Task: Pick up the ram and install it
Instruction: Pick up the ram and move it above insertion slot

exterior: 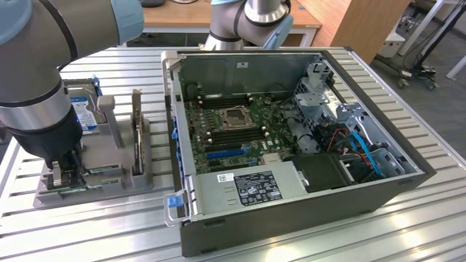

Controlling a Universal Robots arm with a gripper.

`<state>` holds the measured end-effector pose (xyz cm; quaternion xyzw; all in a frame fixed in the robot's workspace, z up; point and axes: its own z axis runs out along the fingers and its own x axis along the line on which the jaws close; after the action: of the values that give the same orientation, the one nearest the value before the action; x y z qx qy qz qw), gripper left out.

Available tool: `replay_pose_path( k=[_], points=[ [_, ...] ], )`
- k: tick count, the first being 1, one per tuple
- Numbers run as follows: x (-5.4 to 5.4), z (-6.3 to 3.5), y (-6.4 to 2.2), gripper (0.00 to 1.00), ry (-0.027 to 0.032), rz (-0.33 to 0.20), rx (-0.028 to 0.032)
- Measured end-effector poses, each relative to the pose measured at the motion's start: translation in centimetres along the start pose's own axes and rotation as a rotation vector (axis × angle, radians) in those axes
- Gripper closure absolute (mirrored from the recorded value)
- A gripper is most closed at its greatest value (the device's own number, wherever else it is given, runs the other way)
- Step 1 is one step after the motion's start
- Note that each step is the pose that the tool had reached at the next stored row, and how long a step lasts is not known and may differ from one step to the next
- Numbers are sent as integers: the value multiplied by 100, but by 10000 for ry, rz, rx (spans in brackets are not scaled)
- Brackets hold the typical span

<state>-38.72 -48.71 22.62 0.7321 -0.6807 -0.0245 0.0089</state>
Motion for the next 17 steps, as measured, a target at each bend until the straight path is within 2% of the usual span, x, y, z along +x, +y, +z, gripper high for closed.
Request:
replay_pose_path(
  k=[7, 17],
  points=[
    [1, 48, -2, 69, -1, -1, 0],
    [28, 50, 0, 69, -1, 0, 1]
  ],
)
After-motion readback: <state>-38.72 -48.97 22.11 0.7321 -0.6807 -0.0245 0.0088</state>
